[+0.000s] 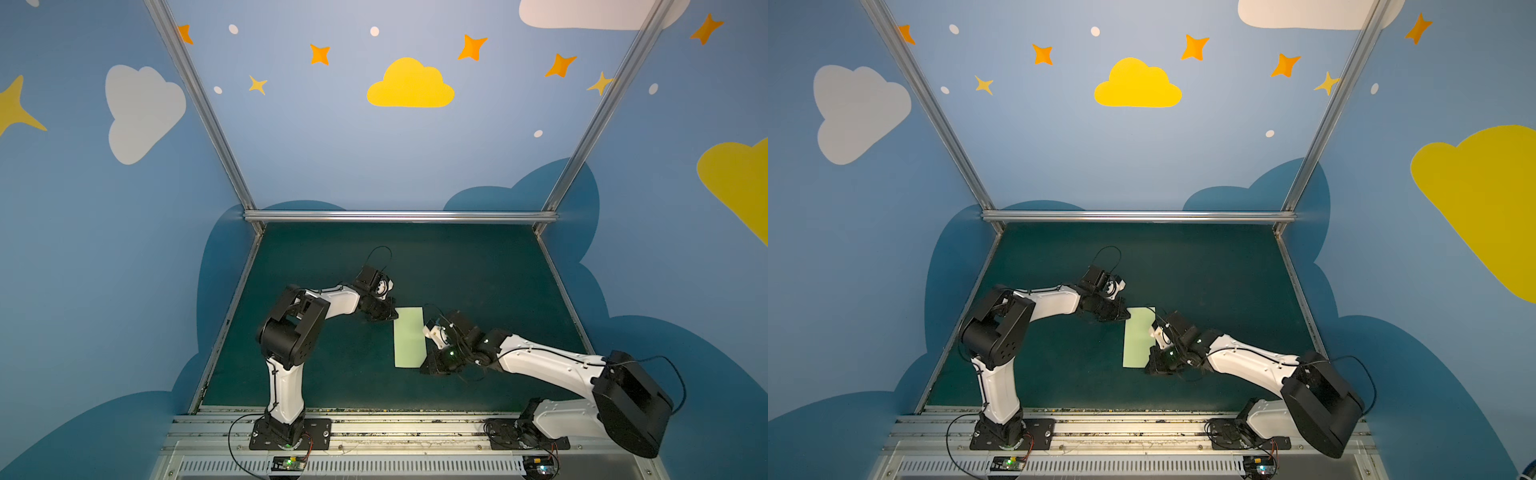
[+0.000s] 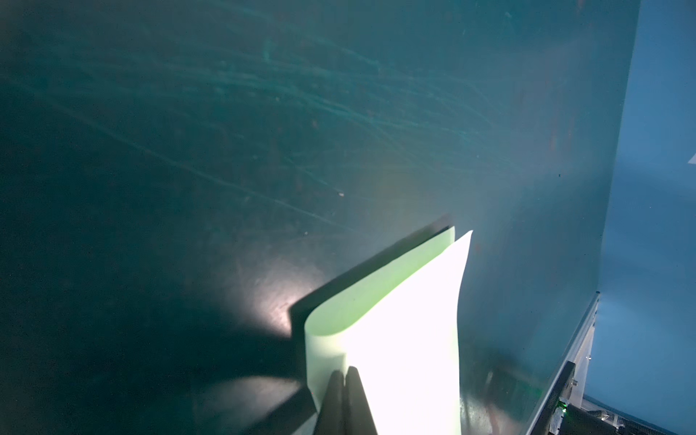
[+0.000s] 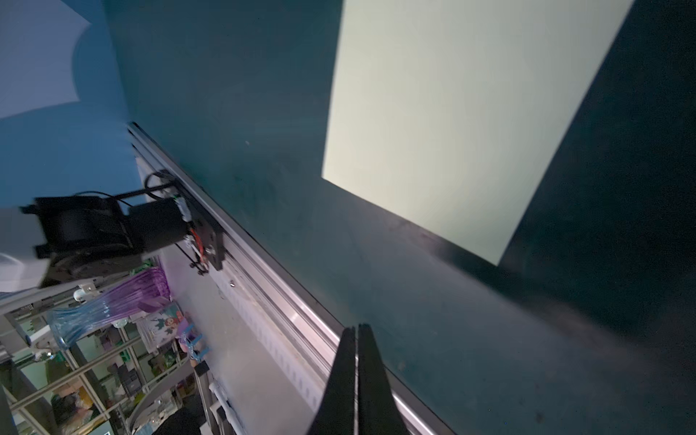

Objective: Fold a paper plane with a square sheet of paper (fold left side to right side)

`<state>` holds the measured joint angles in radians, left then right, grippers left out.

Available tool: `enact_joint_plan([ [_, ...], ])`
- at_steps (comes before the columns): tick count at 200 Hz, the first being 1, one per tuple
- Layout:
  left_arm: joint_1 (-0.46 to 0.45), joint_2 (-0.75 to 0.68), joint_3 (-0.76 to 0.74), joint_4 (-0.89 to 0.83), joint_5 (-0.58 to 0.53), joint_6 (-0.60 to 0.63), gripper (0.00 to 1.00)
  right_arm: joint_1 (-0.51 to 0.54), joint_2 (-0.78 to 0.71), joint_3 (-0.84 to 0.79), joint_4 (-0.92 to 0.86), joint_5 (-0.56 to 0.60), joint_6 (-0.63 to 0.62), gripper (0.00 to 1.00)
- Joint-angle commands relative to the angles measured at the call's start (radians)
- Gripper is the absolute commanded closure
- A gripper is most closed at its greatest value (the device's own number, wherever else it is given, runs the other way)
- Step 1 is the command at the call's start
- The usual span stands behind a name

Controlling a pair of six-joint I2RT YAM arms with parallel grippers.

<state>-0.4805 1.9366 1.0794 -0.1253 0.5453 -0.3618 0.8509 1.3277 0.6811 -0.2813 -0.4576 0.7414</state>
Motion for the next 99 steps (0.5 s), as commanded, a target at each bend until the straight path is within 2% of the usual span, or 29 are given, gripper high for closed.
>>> enact_joint_plan([
  [1,0.0,0.009,-0.04,-0.063,-0.06,-0.018,0.96,-0.022,0.066,0.08,-0.031,0.031,0.001,1.0],
  [50,0.0,0.011,-0.03,-0.067,-0.052,-0.019,0.96,-0.026,0.324,0.242,0.111,-0.02,0.048,1.0],
  [99,0.003,0.009,-0.027,-0.074,-0.049,-0.015,0.96,-0.028,0.465,0.245,0.184,-0.046,0.073,1.0],
])
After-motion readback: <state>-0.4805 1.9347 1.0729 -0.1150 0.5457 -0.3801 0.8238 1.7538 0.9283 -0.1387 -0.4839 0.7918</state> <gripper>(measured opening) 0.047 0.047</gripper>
